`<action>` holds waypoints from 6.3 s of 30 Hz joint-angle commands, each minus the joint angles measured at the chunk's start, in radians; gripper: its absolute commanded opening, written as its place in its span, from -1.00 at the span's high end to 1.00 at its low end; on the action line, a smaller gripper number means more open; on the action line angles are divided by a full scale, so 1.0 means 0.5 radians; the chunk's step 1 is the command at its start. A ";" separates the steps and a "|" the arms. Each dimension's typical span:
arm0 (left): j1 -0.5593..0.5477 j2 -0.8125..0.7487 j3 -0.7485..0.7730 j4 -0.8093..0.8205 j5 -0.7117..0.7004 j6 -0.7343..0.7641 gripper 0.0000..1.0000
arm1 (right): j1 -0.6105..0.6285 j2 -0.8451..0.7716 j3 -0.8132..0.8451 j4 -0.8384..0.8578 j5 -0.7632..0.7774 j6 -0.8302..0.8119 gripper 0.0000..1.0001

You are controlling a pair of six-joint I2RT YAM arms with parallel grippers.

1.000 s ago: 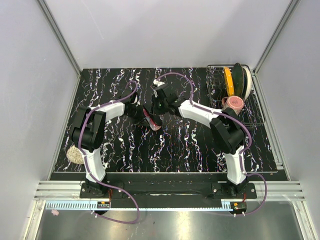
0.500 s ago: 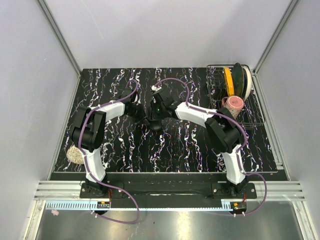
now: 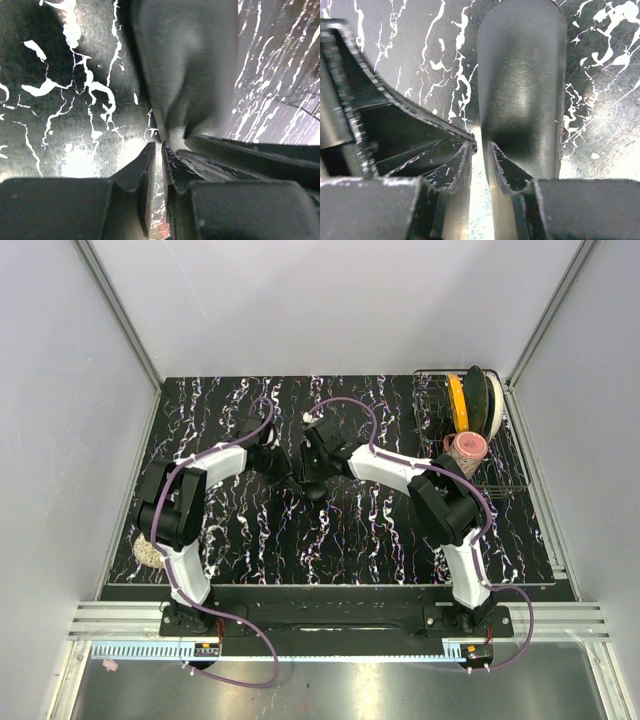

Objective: Organize the sunglasses

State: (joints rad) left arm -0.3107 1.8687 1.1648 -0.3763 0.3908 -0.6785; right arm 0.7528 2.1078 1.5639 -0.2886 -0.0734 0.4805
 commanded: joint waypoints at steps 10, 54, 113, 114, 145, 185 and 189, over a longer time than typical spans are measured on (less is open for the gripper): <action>0.038 -0.320 -0.145 0.032 -0.110 0.028 0.63 | -0.024 0.024 0.020 -0.138 0.125 0.039 0.46; 0.253 -0.510 -0.170 -0.030 -0.423 0.139 -0.37 | -0.030 0.076 0.554 -0.727 0.653 0.438 -0.99; 0.253 -0.633 -0.194 -0.140 -0.536 0.286 -0.40 | -0.760 0.107 0.443 -0.739 -0.233 -1.108 -0.50; 0.253 -0.633 -0.194 -0.140 -0.533 0.289 -0.40 | -0.766 0.128 0.449 -0.757 -0.264 -1.120 -0.51; 0.250 -0.660 -0.188 -0.174 -0.496 0.280 -0.40 | -0.739 0.147 0.471 -0.942 0.340 -0.308 -0.36; 0.250 -1.559 0.244 -0.649 -0.453 0.676 -0.98 | -0.736 -2.439 -0.854 -0.285 0.938 -0.182 -1.00; 0.253 -1.584 0.263 -0.662 -0.444 0.676 -0.98 | -0.736 -2.415 -0.805 -0.288 0.929 -0.188 -1.00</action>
State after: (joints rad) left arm -0.1852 1.1072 1.2484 -0.6949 0.1749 -0.3622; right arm 0.3817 0.8940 1.0996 -0.4297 0.3584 0.3733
